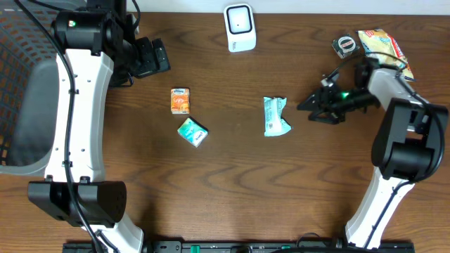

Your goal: Scan the item barcode

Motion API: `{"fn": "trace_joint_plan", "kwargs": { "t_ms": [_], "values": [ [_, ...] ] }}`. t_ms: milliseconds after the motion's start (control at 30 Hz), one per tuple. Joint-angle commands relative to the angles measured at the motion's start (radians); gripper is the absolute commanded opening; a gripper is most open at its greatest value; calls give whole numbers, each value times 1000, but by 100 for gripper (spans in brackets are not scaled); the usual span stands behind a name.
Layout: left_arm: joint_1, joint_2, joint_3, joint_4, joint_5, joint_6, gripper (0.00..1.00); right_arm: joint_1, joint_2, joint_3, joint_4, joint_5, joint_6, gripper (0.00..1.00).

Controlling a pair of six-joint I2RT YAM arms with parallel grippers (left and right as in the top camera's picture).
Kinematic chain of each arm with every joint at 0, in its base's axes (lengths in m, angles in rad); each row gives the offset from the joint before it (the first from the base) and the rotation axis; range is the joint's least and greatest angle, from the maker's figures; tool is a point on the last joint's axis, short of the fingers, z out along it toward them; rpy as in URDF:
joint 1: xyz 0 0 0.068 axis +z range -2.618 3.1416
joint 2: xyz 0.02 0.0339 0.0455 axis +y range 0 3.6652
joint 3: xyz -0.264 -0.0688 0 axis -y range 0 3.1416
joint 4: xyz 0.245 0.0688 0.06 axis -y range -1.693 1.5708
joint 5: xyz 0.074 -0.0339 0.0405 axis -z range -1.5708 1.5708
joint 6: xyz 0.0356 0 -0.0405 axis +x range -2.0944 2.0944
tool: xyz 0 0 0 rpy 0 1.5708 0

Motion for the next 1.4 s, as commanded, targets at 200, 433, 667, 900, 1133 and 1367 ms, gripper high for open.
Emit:
{"fn": "trace_joint_plan", "kwargs": {
  "t_ms": [200, 433, 667, 900, 1133, 1367],
  "values": [
    [6, 5, 3, -3, -13, 6, 98, 113, -15, 32, 35, 40, -47, 68],
    [6, 5, 3, -3, -13, 6, 98, 230, -15, 31, 111, 164, 37, 64],
    [6, 5, 3, -3, -13, 6, 98, 315, -14, 6, 157, 264, 116, 40],
    [6, 5, 3, -3, -13, 6, 98, 335, -20, 2, 185, 262, 187, 1],
    [6, 5, 3, -3, -13, 6, 98, 304, -81, 85, 213, 27, 86, 1],
    [6, 5, 3, -3, -13, 6, 98, 299, -206, 185, 290, -235, -50, 1]
  ]
}}
